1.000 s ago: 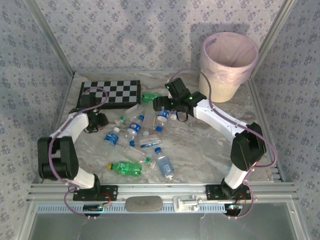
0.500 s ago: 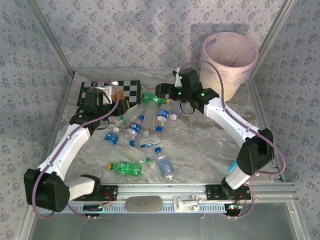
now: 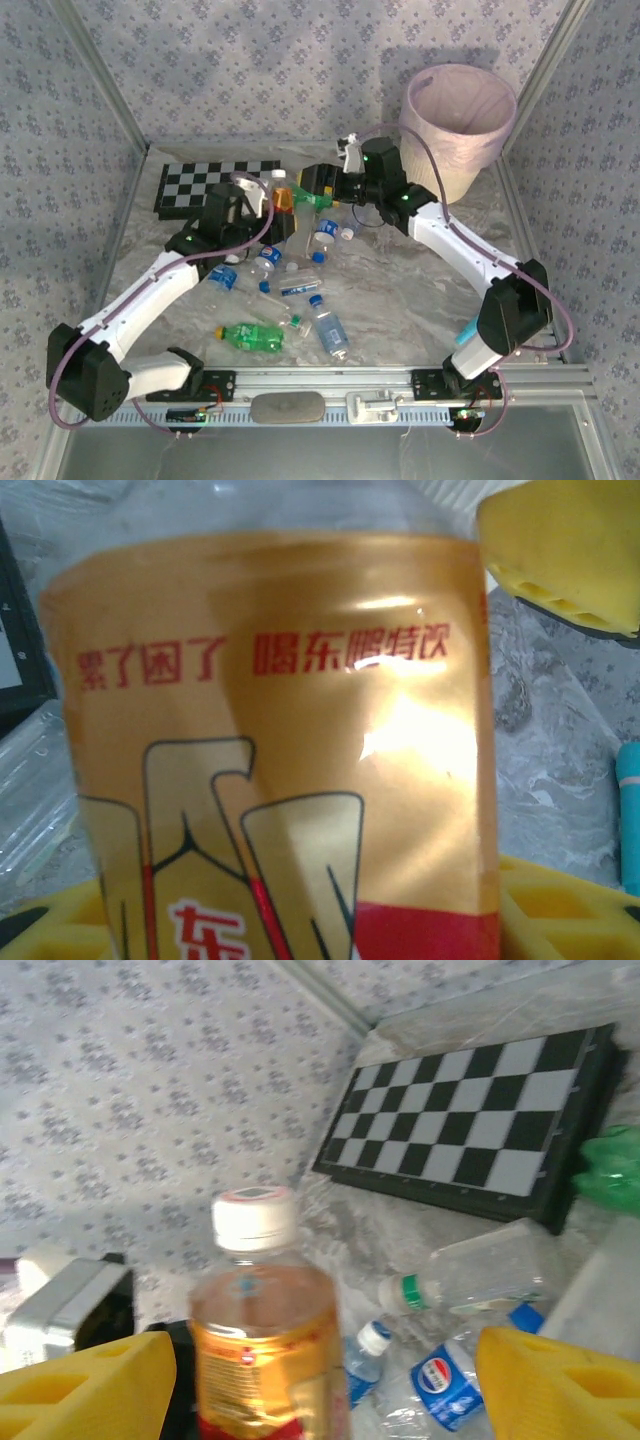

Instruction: Put the plastic bottles in the bin

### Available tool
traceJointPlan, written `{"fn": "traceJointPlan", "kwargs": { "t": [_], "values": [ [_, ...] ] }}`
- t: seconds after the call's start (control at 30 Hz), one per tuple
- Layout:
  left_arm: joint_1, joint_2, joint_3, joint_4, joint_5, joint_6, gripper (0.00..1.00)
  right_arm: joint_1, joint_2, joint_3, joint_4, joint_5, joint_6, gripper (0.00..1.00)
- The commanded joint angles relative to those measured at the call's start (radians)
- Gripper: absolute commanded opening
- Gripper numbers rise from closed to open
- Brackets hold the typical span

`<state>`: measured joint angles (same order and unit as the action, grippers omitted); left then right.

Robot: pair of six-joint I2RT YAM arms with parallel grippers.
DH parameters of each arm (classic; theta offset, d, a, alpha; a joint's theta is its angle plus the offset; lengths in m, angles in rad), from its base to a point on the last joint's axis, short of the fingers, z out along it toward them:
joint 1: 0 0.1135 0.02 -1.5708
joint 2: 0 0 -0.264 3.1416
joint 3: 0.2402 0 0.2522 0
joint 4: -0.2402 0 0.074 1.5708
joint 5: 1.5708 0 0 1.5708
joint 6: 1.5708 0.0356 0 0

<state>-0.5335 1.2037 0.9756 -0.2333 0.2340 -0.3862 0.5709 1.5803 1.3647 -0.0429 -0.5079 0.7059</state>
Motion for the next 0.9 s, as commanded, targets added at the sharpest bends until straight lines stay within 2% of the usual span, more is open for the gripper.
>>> {"fn": "traceJointPlan", "kwargs": {
  "t": [0.0,0.27,0.5,0.73,0.87],
  "values": [
    [-0.016,0.025,0.069,0.025,0.029,-0.003,0.40,0.019,0.028,-0.014,0.110,-0.102,0.033,0.79],
    [-0.042,0.033,0.082,0.070,0.014,-0.039,0.40,0.030,0.064,-0.016,0.120,-0.134,0.027,0.75],
    [-0.043,0.031,0.094,0.085,0.048,-0.049,0.40,0.042,0.101,-0.002,0.155,-0.179,0.040,0.75],
    [-0.043,0.040,0.095,0.103,0.101,-0.071,0.40,0.050,0.118,-0.005,0.156,-0.163,0.046,0.78],
    [-0.045,0.038,0.091,0.103,0.106,-0.074,0.41,0.049,0.117,-0.009,0.154,-0.152,0.043,0.71]
  ]
}}
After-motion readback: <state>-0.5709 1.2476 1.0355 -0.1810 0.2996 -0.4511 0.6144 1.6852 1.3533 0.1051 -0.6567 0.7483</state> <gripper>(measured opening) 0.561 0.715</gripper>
